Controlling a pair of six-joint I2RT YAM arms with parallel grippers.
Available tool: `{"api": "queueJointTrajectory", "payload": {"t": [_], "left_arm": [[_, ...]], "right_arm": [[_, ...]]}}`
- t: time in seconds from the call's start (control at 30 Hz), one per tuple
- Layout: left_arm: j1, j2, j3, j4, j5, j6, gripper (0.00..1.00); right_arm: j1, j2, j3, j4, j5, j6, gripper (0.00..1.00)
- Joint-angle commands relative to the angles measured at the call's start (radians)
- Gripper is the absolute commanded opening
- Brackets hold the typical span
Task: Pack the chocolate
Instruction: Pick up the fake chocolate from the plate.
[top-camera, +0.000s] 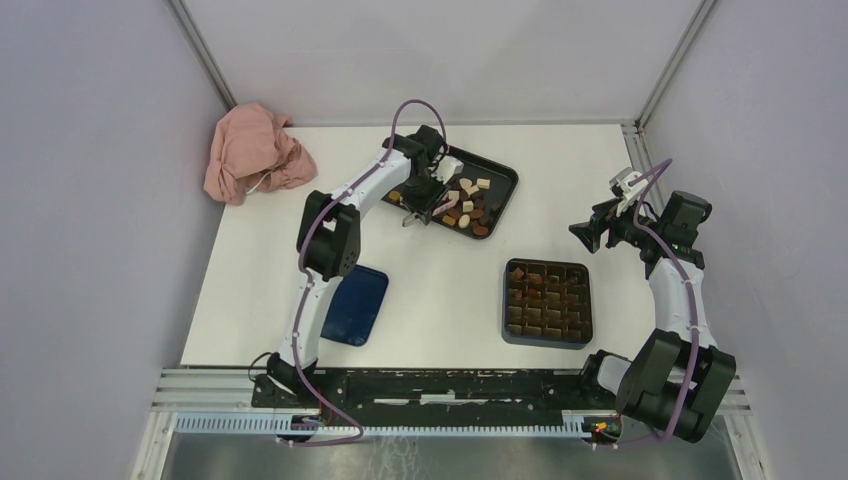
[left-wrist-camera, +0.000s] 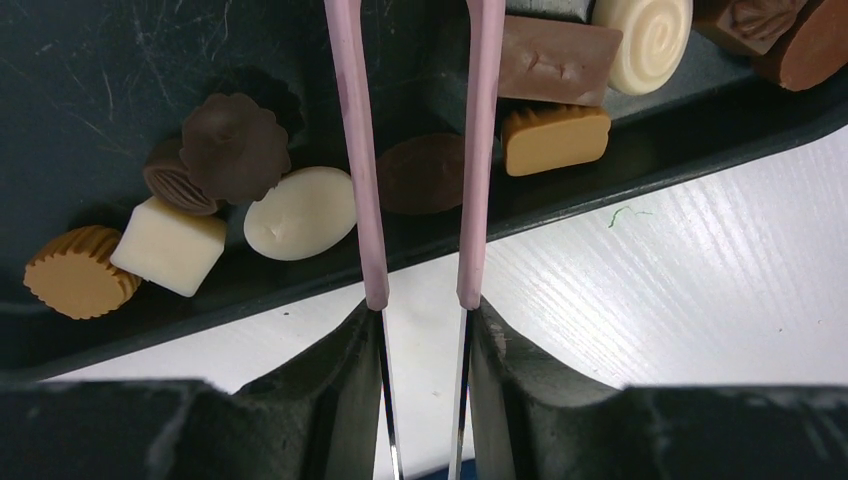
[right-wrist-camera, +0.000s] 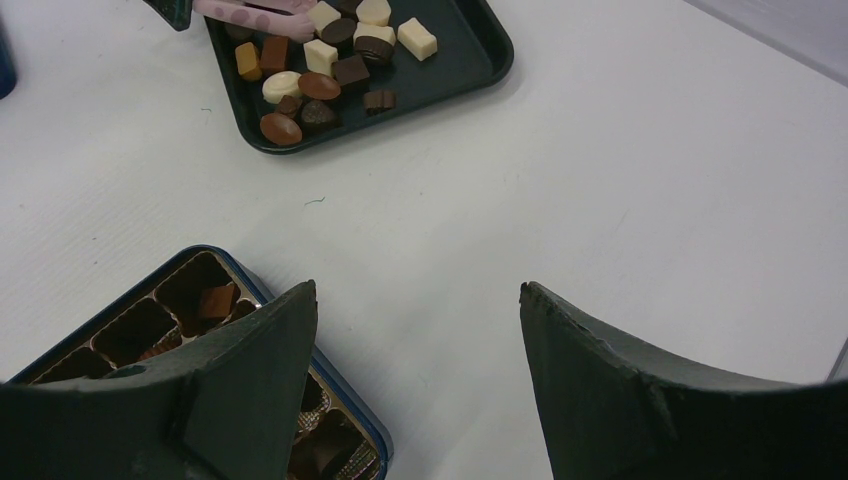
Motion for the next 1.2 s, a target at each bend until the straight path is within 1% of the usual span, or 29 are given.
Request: {"api": "queueJointTrajectory", "payload": {"t": [0.0, 0.47, 1.17], "left_arm": [[-0.001, 0.012, 0.061, -0.005, 0.030, 0.017, 0.40], [0.001, 0.039, 0.089, -0.004, 0.019, 0.009, 0.45], [0.001, 0.078, 0.146, -0.004, 0.015, -0.020, 0.45]], "right_arm": [[0.003, 0.000, 0.024, 0.024, -0.024, -0.001, 0.80], [0.004, 0.001, 0.025, 0.024, -0.022, -0.004, 0.80], [0.004, -0.001, 0.029, 0.015, -0.018, -0.011, 0.79]]}}
